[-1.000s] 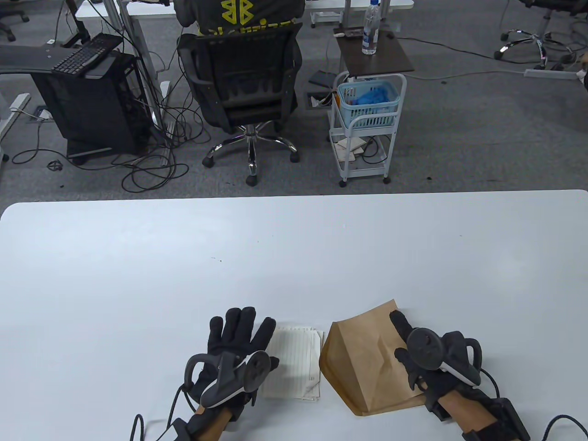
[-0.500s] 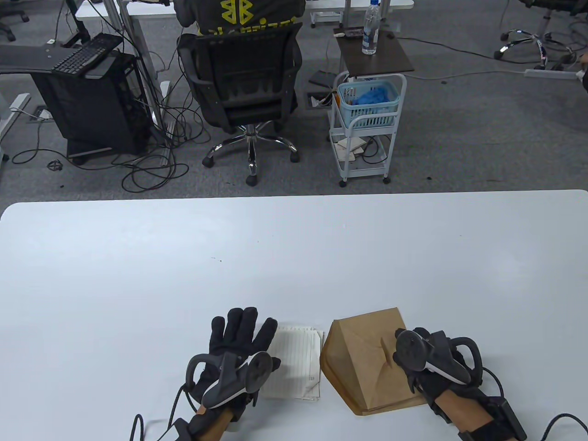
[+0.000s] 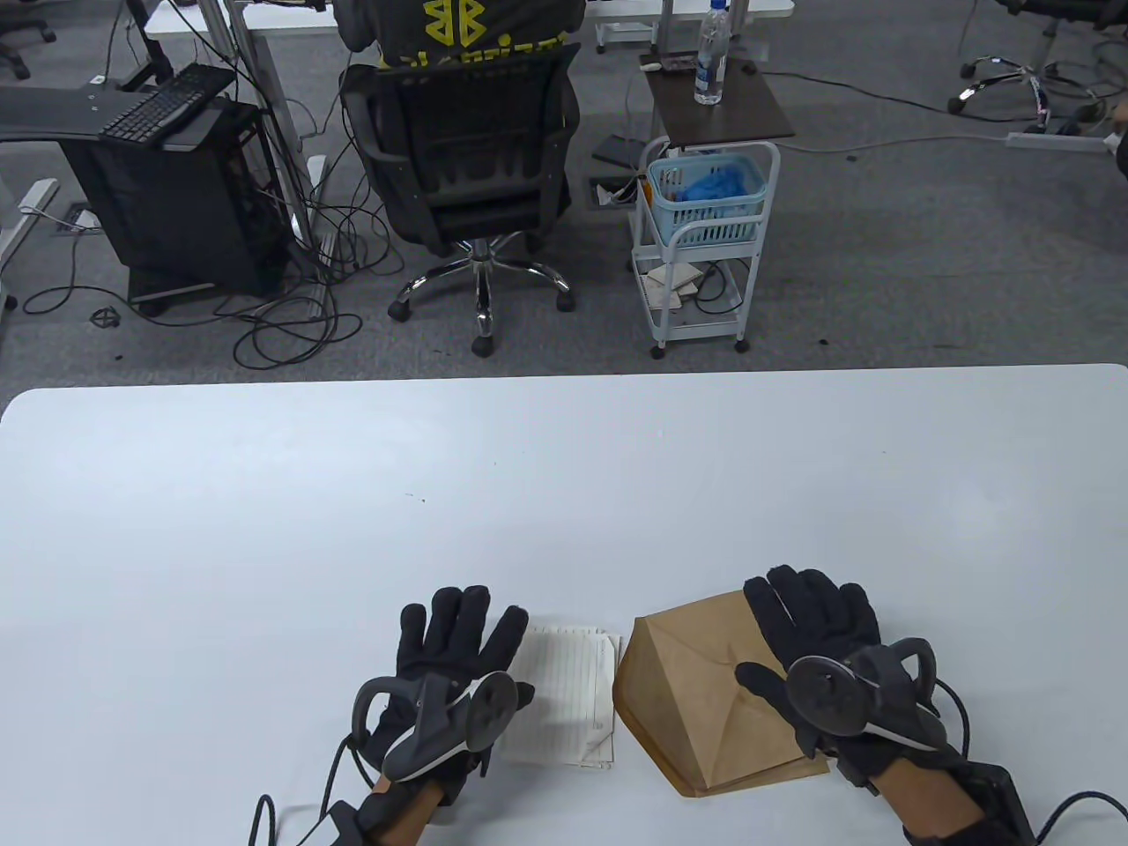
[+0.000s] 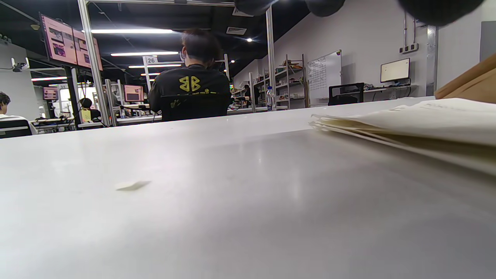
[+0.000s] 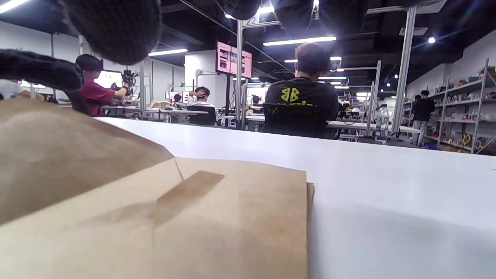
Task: Pull paper from envelopes and stack
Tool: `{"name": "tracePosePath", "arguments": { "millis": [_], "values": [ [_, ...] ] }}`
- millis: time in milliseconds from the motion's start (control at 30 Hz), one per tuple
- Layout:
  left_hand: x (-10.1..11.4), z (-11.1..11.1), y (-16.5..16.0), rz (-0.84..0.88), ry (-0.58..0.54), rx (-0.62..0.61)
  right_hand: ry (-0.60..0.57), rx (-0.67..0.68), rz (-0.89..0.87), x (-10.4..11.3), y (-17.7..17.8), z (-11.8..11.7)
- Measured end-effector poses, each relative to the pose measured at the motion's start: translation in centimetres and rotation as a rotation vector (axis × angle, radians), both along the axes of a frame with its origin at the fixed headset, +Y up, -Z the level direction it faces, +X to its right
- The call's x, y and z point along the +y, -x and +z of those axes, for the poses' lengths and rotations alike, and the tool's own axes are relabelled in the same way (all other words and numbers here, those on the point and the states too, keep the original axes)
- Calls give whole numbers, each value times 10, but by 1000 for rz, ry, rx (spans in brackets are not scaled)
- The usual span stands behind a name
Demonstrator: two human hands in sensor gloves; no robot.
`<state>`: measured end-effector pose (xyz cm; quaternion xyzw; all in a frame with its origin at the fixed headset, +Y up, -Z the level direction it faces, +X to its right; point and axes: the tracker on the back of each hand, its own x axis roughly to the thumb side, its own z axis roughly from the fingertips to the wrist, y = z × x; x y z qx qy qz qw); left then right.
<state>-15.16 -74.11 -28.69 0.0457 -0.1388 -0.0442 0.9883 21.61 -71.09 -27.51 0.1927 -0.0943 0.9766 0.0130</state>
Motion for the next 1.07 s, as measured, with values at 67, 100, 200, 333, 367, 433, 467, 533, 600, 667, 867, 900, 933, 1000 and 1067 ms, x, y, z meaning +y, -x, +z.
{"name": "tracePosePath", "arguments": {
  "millis": [67, 100, 200, 333, 367, 433, 467, 533, 600, 667, 867, 900, 933, 1000, 1067],
  "values": [
    [0, -1, 2, 0, 4, 3, 16, -6, 30, -2, -2, 3],
    [0, 0, 2, 2, 2, 5, 17, -9, 27, -3, -2, 4],
    [1, -1, 3, 4, -1, 8, 54, -32, -3, -4, -7, 4],
    [-1, 0, 2, -8, 5, 0, 39, -53, 12, -6, -10, 3],
    [0, 0, 2, -8, 6, 0, 43, -52, 12, -6, -10, 2],
    [0, 1, 2, 1, 1, -1, 54, -54, 7, -7, -10, 2],
    [0, 0, 2, 1, 2, -1, 55, -55, 9, -7, -10, 2],
    [-1, 0, 2, -5, 6, -1, 50, -55, 19, -8, -10, 2],
    [-2, -1, 3, -10, 9, 1, 52, -54, 22, -8, -10, 2],
    [-1, 0, 4, -6, 11, 3, 56, -56, 15, -8, -10, 2],
    [-2, 0, 4, 1, 8, -2, 68, -59, 16, -10, -9, 2],
    [-2, 0, 3, -1, 9, -4, 69, -60, 18, -10, -9, 1],
    [-2, 0, 3, -5, 11, -6, 71, -60, 18, -10, -9, 2],
    [-3, 0, 3, -9, 14, -6, 77, -58, 8, -10, -9, 1],
    [-3, 0, 3, -8, 17, -4, 86, -54, 4, -11, -9, 1]
  ]
}}
